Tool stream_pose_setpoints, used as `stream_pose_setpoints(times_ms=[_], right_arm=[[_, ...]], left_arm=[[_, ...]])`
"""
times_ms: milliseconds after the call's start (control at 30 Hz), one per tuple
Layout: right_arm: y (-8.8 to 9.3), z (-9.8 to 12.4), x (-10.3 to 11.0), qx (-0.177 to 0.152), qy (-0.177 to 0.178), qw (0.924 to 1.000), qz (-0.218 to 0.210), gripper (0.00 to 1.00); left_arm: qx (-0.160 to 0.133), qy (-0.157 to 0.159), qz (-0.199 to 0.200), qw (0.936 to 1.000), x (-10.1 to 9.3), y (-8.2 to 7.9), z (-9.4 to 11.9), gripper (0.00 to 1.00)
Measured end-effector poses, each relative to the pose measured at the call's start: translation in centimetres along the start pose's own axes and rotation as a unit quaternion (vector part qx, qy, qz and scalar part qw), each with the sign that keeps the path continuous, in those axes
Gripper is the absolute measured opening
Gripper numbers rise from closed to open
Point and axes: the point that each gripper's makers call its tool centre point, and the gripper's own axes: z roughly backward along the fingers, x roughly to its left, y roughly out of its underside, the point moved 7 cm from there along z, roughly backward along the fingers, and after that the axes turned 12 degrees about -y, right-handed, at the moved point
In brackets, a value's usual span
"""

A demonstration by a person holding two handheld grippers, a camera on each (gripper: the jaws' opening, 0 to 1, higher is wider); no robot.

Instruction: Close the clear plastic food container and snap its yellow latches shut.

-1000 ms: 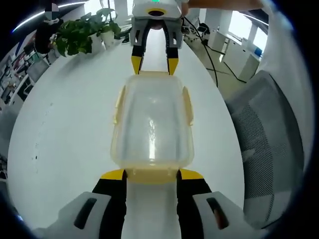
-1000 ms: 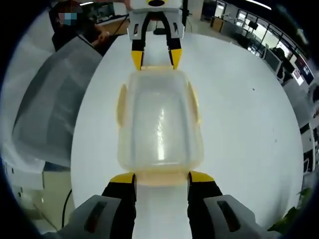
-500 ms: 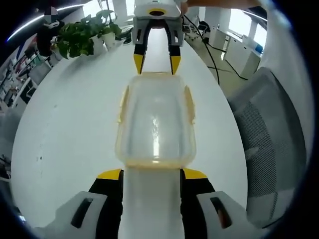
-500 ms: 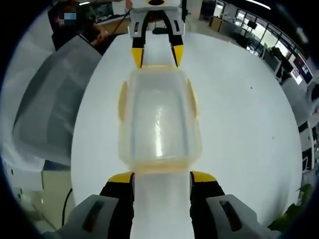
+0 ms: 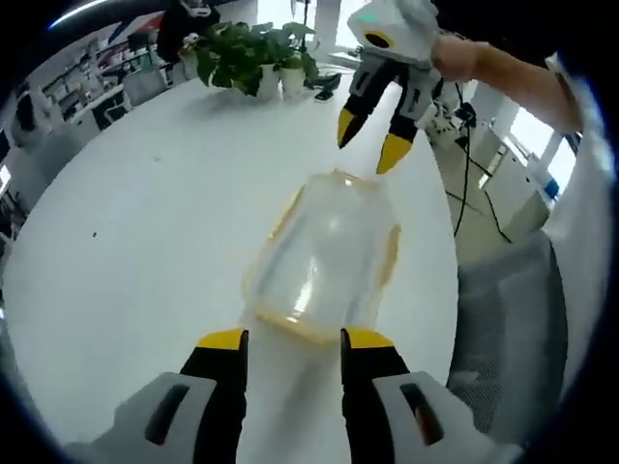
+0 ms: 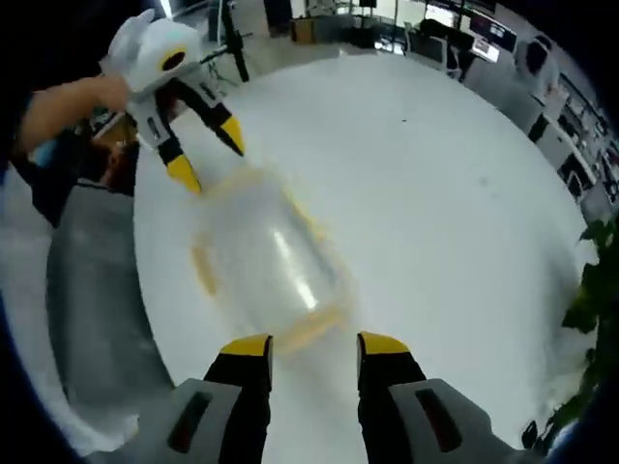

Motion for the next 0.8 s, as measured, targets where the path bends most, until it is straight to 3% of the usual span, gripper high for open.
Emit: stream_pose_setpoints(times_ms=[133, 200, 233, 300, 367, 500, 533, 600, 800], right_arm=[[0.1, -0.7, 0.1, -0.017, 0.005, 0.9979, -0.062, 0.33], [0.2, -0.9, 0.0, -0.025, 0.008, 0.9952, -0.095, 0.32], [0.3, -1.0, 0.0, -0.027, 0.011, 0.9942, -0.103, 0.3], [0.4, -1.3, -0.2, -0.037, 0.019, 0.9917, -0.121, 0.29], [0.6, -1.5, -0.2, -0.047, 0.014, 0.9878, -0.147, 0.29], [1.0, -2.2, -0.1, -0.059, 0.006, 0.9826, -0.176, 0.3], [0.7, -2.3, 0.0, -0.085, 0.003, 0.9757, -0.202, 0.3], [0.7, -2.5, 0.0, -0.09, -0.008, 0.9728, -0.213, 0.3], [0.8, -2.8, 0.1, -0.096, -0.02, 0.9613, -0.257, 0.29]], left_arm=[[0.019, -0.027, 0.046, 0.9984, -0.2, 0.0, 0.0, 0.37], [-0.007, -0.013, 0.092, 0.9956, -0.9, -0.7, 0.0, 0.37], [-0.003, -0.022, 0.115, 0.9931, -0.9, -0.6, -0.1, 0.37], [0.023, -0.046, 0.108, 0.9929, -0.7, 0.0, -0.3, 0.36], [0.027, -0.048, 0.114, 0.992, -0.9, 0.2, -0.5, 0.36], [0.036, -0.059, 0.161, 0.9846, -1.0, 0.4, -0.8, 0.36], [0.034, -0.062, 0.163, 0.9842, -1.0, 0.4, -1.0, 0.36], [0.024, -0.056, 0.202, 0.9775, -1.4, 0.3, -1.5, 0.37], [0.037, -0.043, 0.241, 0.9688, -1.7, 0.3, -1.6, 0.34]])
